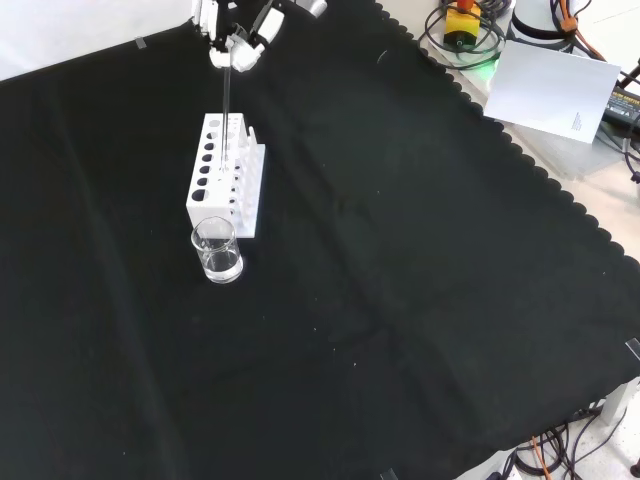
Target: Put the glass rod back on the white test tube rack.
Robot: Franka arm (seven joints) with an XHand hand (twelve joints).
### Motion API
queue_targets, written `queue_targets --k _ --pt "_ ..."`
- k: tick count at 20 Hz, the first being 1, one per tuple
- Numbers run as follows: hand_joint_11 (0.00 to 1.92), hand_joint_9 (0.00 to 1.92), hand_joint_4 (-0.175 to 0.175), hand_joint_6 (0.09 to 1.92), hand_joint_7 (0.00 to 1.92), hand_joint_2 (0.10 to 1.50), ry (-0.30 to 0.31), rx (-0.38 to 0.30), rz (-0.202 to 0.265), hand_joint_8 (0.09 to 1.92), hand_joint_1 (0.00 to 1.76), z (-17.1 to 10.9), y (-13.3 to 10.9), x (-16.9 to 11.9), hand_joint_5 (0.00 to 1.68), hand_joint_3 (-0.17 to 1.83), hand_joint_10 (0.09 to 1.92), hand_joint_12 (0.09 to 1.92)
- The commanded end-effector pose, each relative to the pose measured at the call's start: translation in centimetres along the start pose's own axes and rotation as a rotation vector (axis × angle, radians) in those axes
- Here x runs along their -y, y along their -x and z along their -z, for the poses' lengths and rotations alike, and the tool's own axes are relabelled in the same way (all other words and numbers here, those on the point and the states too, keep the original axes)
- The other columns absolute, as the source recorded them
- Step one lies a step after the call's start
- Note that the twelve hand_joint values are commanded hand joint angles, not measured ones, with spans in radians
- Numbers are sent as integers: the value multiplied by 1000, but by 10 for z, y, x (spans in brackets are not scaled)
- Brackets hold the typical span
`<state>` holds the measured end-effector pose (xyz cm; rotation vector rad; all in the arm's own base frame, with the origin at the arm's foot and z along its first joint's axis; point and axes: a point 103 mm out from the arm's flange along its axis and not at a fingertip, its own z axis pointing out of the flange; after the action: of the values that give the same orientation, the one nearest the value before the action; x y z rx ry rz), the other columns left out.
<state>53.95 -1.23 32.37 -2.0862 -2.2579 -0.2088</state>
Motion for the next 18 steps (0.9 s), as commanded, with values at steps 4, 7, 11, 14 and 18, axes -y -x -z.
queue_targets --k 4,7,11,14,18 --pt "1190 1690 -175 87 1219 880 -15 -8 11 953 1310 -13 -5 -6 1346 280 724 843" --pt "1190 1691 -175 87 1219 880 -25 -5 10 953 1310 -16 -6 -6 1346 281 724 843" --pt "1191 1691 -175 87 1220 879 -49 2 4 952 1310 -30 -4 -11 1347 282 725 843" --pt "1190 1691 -175 87 1220 879 -73 6 1 952 1310 -41 -1 -14 1347 282 725 843" --pt "1190 1690 -175 87 1220 879 -96 1 2 952 1310 -54 0 -18 1348 283 725 843"
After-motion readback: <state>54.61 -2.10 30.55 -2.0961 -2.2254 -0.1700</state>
